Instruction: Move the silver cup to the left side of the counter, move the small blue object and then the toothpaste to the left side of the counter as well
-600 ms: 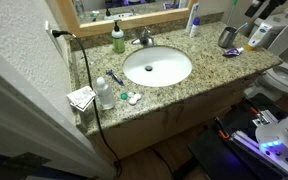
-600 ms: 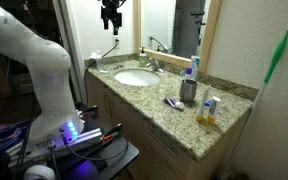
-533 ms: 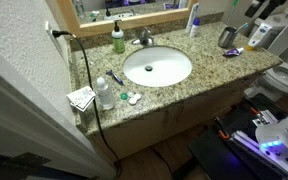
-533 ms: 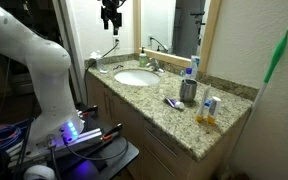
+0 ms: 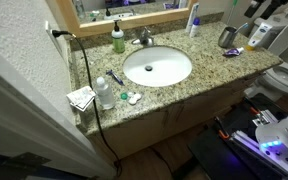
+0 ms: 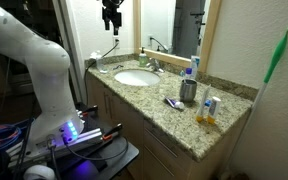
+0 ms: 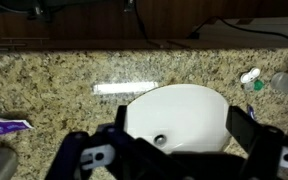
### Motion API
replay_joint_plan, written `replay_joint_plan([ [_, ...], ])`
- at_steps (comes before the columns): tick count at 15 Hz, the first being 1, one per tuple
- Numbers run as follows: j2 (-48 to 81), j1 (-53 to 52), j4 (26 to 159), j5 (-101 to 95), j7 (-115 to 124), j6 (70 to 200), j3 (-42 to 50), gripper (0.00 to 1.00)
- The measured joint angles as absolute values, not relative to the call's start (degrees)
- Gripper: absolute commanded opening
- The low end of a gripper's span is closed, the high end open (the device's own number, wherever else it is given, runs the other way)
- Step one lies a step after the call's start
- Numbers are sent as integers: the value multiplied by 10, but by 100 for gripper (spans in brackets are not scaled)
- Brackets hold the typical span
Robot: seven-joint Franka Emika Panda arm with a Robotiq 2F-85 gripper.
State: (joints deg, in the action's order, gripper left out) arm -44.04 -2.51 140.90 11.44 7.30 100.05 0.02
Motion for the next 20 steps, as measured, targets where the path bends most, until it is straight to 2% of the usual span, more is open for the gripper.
replay_joint_plan([
  [6,-448,31,1380,98,235,991,-26,100],
  [12,-449,62,1342,80,247,963,-12,100],
  [17,-352,117,1357,41,344,1053,-20,100],
  [20,-276,148,1337,34,385,1102,10,100],
])
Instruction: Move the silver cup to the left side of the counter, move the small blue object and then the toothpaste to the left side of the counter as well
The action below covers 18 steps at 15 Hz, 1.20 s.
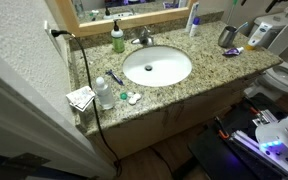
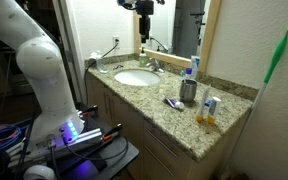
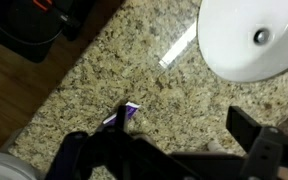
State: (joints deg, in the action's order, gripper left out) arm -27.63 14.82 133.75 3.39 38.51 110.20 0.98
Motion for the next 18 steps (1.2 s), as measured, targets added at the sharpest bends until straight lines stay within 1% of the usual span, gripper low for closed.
replay_joint_plan([
  [2,-233,159,1314,34,387,1107,32,100],
  [5,-218,159,1304,30,396,1109,33,100],
  [8,-197,159,1297,26,470,1169,33,100],
  [12,-117,160,1237,25,572,1261,49,100],
  [15,-57,160,1185,19,620,1267,58,100],
  [18,-43,155,1175,4,627,1266,63,100],
])
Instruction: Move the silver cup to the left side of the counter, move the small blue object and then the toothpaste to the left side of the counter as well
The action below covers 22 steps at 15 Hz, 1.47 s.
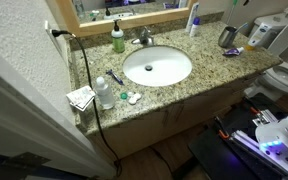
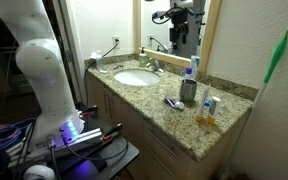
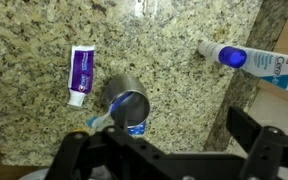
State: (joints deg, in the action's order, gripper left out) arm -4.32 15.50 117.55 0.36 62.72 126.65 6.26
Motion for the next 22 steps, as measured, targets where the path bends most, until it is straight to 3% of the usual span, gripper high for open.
replay_joint_plan([
  [10,84,148,1159,33,666,1386,98,100],
  [22,160,140,1119,50,681,1396,136,100],
])
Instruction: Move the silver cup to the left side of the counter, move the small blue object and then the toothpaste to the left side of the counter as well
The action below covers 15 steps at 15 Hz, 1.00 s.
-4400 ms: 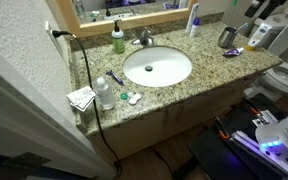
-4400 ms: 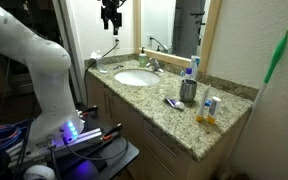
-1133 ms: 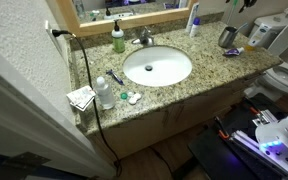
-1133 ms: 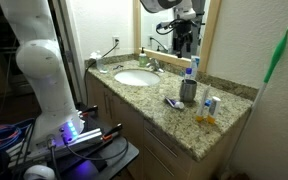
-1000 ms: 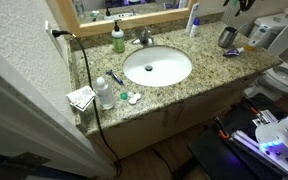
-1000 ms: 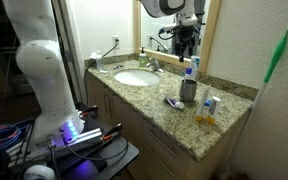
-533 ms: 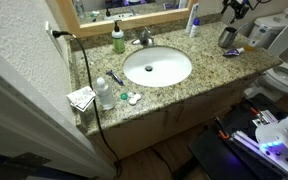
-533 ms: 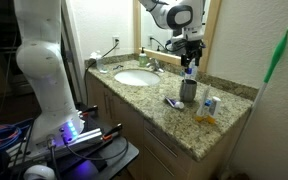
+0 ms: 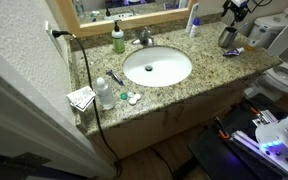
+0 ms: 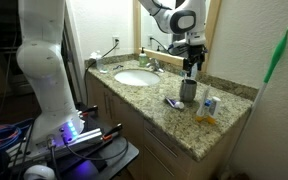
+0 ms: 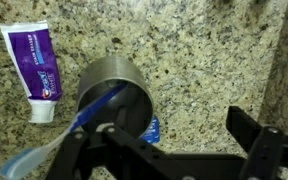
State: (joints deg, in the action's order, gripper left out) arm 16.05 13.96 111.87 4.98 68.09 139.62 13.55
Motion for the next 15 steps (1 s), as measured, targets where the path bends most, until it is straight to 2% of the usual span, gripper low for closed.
replay_joint_plan([
  [9,196,132,1119,51,697,1419,145,100],
  [10,199,132,1119,52,699,1419,145,75],
  [11,202,131,1119,52,701,1419,145,74],
  [15,209,131,1119,56,702,1419,149,46],
])
